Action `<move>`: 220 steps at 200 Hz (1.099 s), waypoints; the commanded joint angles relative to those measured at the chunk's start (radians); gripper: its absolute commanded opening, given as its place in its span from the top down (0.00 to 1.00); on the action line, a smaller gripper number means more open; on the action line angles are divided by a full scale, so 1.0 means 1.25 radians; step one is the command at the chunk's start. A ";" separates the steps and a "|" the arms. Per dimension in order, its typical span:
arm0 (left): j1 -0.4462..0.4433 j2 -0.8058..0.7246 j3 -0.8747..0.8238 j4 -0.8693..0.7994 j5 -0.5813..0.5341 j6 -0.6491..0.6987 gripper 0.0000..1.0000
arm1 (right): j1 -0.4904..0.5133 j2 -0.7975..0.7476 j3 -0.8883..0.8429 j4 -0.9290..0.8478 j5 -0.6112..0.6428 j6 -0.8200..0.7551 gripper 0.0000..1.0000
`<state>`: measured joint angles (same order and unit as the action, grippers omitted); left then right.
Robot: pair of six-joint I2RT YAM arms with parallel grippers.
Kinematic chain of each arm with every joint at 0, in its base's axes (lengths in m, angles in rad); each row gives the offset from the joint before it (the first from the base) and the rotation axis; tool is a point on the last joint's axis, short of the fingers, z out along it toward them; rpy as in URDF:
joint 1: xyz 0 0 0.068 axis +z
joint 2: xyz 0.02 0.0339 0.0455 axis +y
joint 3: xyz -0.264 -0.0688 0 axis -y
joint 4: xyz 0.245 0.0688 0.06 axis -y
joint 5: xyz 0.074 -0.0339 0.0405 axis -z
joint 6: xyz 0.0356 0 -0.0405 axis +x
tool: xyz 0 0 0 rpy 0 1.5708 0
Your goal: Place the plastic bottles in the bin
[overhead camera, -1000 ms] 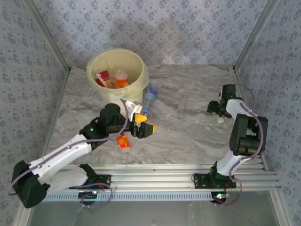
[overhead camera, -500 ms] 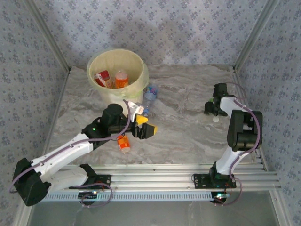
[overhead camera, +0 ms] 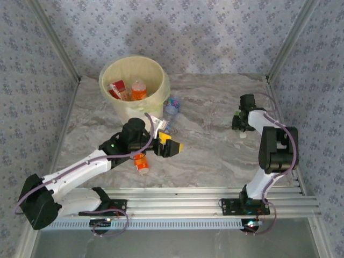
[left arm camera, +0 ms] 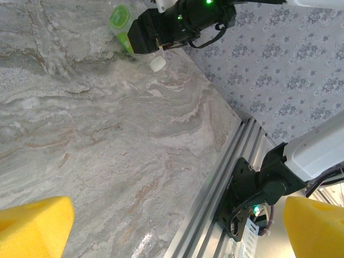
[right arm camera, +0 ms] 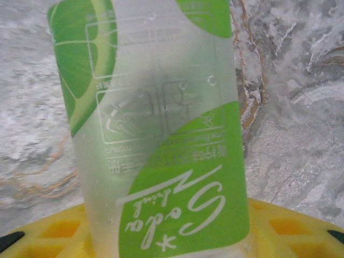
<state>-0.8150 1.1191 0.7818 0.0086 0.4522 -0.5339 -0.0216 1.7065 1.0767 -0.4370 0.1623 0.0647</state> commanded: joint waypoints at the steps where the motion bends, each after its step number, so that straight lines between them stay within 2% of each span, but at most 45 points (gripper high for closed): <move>1: -0.006 0.003 0.020 0.063 -0.023 -0.059 0.00 | 0.017 -0.101 -0.032 -0.005 -0.037 0.037 0.50; 53: 0.010 0.051 0.059 0.131 -0.016 -0.171 0.00 | 0.082 -0.357 -0.154 0.046 -0.217 0.123 0.50; 95: 0.033 0.135 0.152 0.123 -0.003 -0.218 0.00 | 0.192 -0.524 -0.206 0.068 -0.309 0.146 0.50; 134: 0.041 0.210 0.227 0.137 0.009 -0.216 0.00 | 0.313 -0.602 -0.228 0.076 -0.323 0.177 0.50; 174: 0.040 0.258 0.264 0.153 0.005 -0.231 0.00 | 0.433 -0.626 -0.244 0.095 -0.292 0.195 0.50; 197: 0.039 0.272 0.272 0.141 0.002 -0.234 0.00 | 0.479 -0.625 -0.243 0.102 -0.268 0.191 0.50; 220: 0.038 0.278 0.272 0.133 -0.002 -0.242 0.02 | 0.490 -0.618 -0.251 0.123 -0.277 0.193 0.50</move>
<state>-0.7677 1.4605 1.0855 0.1608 0.4416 -0.8185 0.5770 0.9394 0.7773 -0.3271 -0.1967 0.2859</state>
